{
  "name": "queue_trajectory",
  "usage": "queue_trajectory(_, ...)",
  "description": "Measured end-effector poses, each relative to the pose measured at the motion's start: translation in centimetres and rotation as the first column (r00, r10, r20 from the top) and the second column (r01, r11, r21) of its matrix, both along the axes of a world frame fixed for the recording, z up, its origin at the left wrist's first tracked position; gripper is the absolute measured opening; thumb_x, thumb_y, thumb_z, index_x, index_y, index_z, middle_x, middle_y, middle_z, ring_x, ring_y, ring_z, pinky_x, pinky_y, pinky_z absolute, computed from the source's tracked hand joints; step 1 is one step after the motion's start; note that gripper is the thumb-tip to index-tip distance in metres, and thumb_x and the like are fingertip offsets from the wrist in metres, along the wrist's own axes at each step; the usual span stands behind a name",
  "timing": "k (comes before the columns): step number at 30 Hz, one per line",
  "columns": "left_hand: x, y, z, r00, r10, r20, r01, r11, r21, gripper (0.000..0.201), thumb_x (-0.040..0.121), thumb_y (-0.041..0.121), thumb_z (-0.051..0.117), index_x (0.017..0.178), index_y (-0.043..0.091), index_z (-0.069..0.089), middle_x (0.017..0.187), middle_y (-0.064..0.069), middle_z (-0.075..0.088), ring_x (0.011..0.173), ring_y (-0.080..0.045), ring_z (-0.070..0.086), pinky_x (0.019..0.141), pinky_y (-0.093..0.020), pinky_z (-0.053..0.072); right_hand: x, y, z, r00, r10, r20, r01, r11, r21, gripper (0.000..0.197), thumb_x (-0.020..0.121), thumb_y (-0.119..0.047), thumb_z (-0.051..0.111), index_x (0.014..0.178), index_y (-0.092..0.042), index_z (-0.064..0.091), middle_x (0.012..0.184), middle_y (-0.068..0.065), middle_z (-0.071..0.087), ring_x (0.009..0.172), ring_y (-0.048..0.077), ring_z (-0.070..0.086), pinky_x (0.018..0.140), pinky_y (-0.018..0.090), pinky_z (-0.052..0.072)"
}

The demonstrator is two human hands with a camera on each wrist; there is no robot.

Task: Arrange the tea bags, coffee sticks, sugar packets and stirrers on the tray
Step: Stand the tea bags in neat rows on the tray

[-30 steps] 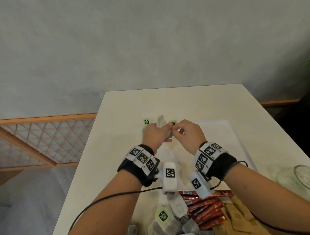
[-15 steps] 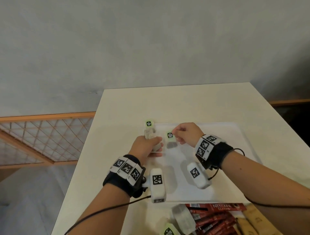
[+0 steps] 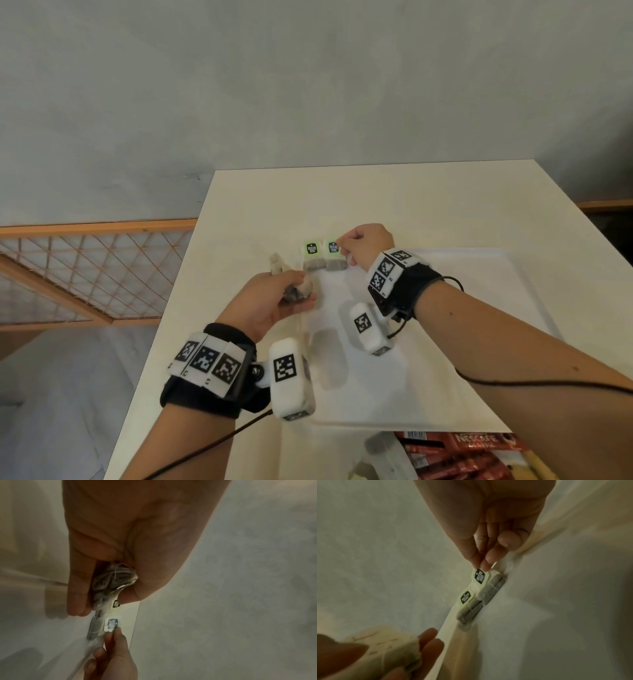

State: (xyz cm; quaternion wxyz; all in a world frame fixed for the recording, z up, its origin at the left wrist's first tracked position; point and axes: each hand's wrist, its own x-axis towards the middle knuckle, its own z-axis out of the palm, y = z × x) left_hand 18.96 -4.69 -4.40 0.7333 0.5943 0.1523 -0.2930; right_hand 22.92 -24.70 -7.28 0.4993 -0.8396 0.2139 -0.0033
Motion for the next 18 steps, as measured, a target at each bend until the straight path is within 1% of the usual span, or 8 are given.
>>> queue_trajectory(2,-0.2,0.1,0.3,1.0,-0.008,-0.004,0.008,1.0,-0.01,0.016,0.094,-0.004,0.051,0.105,-0.013,0.059,0.107,-0.027,0.06,0.086,-0.034,0.069,0.074,-0.036,0.062,0.3,0.2,0.2,1.0,-0.007,0.004,0.007,1.0,-0.003,0.013,0.085,-0.019,0.066,0.077,-0.013,0.075,0.081,0.003,0.074,0.064,0.017,0.061,0.073,0.032,0.057)
queue_trajectory(5,-0.6,-0.1,0.5,0.999,-0.034,-0.004,0.033,0.999,-0.037,0.019,0.097,-0.004,0.049,0.11,-0.016,0.057,0.111,-0.028,0.06,0.089,-0.034,0.07,0.076,-0.035,0.062,0.3,0.0,0.5,1.0,-0.017,-0.001,0.017,1.0,0.023,0.009,0.084,-0.022,0.069,0.084,-0.015,0.075,0.087,0.003,0.074,0.063,0.017,0.06,0.075,0.034,0.058)
queue_trajectory(7,-1.0,-0.4,0.6,0.998,-0.065,0.021,0.065,0.997,-0.038,0.02,0.098,-0.001,0.051,0.111,-0.014,0.058,0.107,-0.025,0.066,0.086,-0.03,0.073,0.076,-0.032,0.062,-0.5,-0.2,0.7,0.999,-0.028,0.022,0.027,0.999,0.044,0.015,0.083,-0.028,0.073,0.094,-0.018,0.07,0.089,0.0,0.071,0.06,0.015,0.059,0.072,0.032,0.056)
queue_trajectory(8,-1.2,-0.7,0.7,0.996,-0.079,0.04,0.08,0.996,-0.029,0.02,0.098,0.001,0.052,0.111,-0.013,0.059,0.104,-0.024,0.068,0.085,-0.028,0.074,0.074,-0.03,0.062,-1.1,-0.4,0.8,0.998,-0.036,0.043,0.033,0.997,0.064,0.018,0.083,-0.03,0.073,0.097,-0.019,0.068,0.088,-0.001,0.069,0.058,0.014,0.058,0.067,0.03,0.054)
queue_trajectory(10,-1.6,-1.1,0.9,0.992,-0.106,0.07,0.106,0.994,-0.005,0.02,0.098,0.003,0.055,0.11,-0.012,0.06,0.099,-0.024,0.068,0.082,-0.025,0.074,0.068,-0.028,0.061,-2.8,-0.5,1.2,0.994,-0.033,0.105,0.019,0.991,0.13,0.016,0.085,-0.031,0.07,0.096,-0.019,0.068,0.084,-0.001,0.069,0.054,0.012,0.056,0.057,0.025,0.046)
queue_trajectory(11,-1.9,-1.4,1.0,0.989,-0.127,0.081,0.127,0.992,0.009,0.019,0.097,0.005,0.057,0.109,-0.01,0.061,0.098,-0.024,0.068,0.08,-0.024,0.074,0.066,-0.027,0.061,-3.8,-0.6,1.6,0.991,-0.021,0.132,-0.002,0.985,0.171,0.015,0.087,-0.031,0.068,0.093,-0.017,0.069,0.082,0.0,0.069,0.053,0.012,0.055,0.056,0.024,0.044)
queue_trajectory(15,-3.0,-3.1,1.4,0.974,-0.198,0.113,0.194,0.98,0.045,0.021,0.095,0.008,0.061,0.113,-0.003,0.063,0.09,-0.015,0.073,0.07,-0.018,0.072,0.061,-0.026,0.06,-7.8,-1.3,3.1,0.987,0.092,0.133,-0.129,0.944,0.304,0.022,0.089,-0.032,0.067,0.093,-0.011,0.073,0.076,-0.003,0.069,0.058,0.012,0.056,0.055,0.023,0.046)
queue_trajectory(18,-4.0,-4.5,1.8,0.96,-0.245,0.135,0.239,0.969,0.063,0.022,0.093,0.009,0.064,0.115,0.004,0.064,0.088,-0.009,0.072,0.066,-0.015,0.07,0.06,-0.026,0.06,-9.8,-2.0,3.5,0.978,0.152,0.139,-0.187,0.94,0.284,0.012,0.086,-0.022,0.071,0.091,-0.011,0.072,0.075,-0.003,0.066,0.058,0.01,0.056,0.055,0.021,0.047)
